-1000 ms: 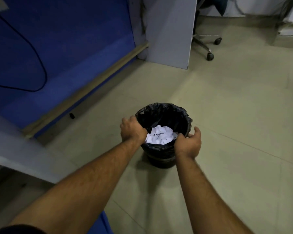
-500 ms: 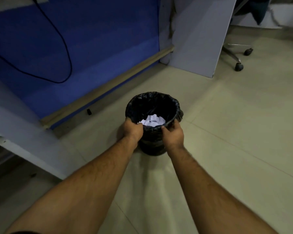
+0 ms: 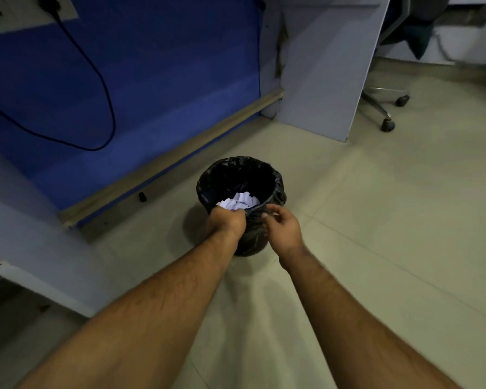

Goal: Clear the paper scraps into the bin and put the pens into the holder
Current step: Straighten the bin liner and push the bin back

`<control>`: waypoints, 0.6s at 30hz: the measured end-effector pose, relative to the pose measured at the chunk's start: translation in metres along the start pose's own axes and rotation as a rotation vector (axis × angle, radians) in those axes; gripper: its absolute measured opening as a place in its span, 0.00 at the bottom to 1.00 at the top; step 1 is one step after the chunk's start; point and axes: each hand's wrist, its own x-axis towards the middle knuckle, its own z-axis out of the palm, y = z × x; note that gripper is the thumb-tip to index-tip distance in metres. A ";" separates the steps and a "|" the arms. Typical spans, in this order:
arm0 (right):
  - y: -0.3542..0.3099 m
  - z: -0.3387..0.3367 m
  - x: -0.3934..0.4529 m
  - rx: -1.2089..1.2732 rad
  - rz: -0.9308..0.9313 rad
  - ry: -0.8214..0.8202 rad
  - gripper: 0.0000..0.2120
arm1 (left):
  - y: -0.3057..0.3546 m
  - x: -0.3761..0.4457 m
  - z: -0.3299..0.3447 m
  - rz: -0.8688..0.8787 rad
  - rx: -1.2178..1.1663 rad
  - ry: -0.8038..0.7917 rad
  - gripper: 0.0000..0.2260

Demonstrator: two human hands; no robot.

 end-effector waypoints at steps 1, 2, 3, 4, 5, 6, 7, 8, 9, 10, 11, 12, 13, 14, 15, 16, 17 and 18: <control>-0.010 -0.002 0.001 -0.042 -0.030 0.055 0.06 | 0.001 -0.004 0.001 -0.043 -0.023 -0.060 0.18; -0.023 -0.006 0.001 -0.093 -0.042 0.097 0.12 | 0.006 -0.006 0.001 -0.066 -0.044 -0.101 0.17; -0.038 -0.008 0.002 -0.112 -0.049 0.132 0.16 | 0.017 -0.009 0.000 -0.045 -0.043 -0.126 0.14; -0.060 -0.008 -0.003 -0.101 -0.048 0.161 0.17 | 0.030 -0.016 -0.006 -0.024 -0.025 -0.122 0.09; -0.075 -0.008 -0.009 -0.094 -0.059 0.169 0.17 | 0.042 -0.027 -0.011 0.009 -0.033 -0.105 0.07; -0.091 -0.007 -0.016 -0.079 -0.067 0.165 0.16 | 0.060 -0.042 -0.020 0.044 -0.027 -0.094 0.07; -0.112 -0.006 -0.022 -0.062 -0.059 0.167 0.14 | 0.086 -0.057 -0.031 0.076 -0.016 -0.099 0.08; -0.132 -0.005 -0.029 -0.032 -0.053 0.179 0.12 | 0.109 -0.070 -0.042 0.115 -0.003 -0.113 0.07; -0.157 -0.005 -0.039 -0.001 -0.050 0.195 0.10 | 0.136 -0.085 -0.054 0.139 0.003 -0.132 0.06; -0.179 -0.006 -0.049 0.045 -0.051 0.213 0.07 | 0.159 -0.100 -0.065 0.151 -0.005 -0.147 0.05; -0.202 -0.008 -0.057 0.104 -0.059 0.230 0.05 | 0.182 -0.114 -0.076 0.164 -0.022 -0.145 0.04; -0.239 -0.008 -0.065 0.166 -0.068 0.240 0.04 | 0.215 -0.125 -0.095 0.173 -0.028 -0.135 0.04; -0.270 -0.009 -0.074 0.221 -0.078 0.241 0.03 | 0.241 -0.136 -0.111 0.192 -0.023 -0.133 0.04; -0.301 -0.008 -0.081 0.264 -0.096 0.239 0.03 | 0.268 -0.147 -0.128 0.230 -0.027 -0.131 0.04; -0.331 -0.004 -0.088 0.290 -0.113 0.229 0.04 | 0.293 -0.158 -0.145 0.271 -0.032 -0.122 0.03; -0.357 0.001 -0.093 0.301 -0.130 0.210 0.04 | 0.313 -0.167 -0.161 0.314 -0.050 -0.104 0.03; -0.388 0.012 -0.096 0.304 -0.129 0.176 0.05 | 0.339 -0.173 -0.182 0.349 -0.064 -0.082 0.03; -0.412 0.023 -0.097 0.300 -0.120 0.144 0.05 | 0.359 -0.180 -0.198 0.374 -0.050 -0.047 0.04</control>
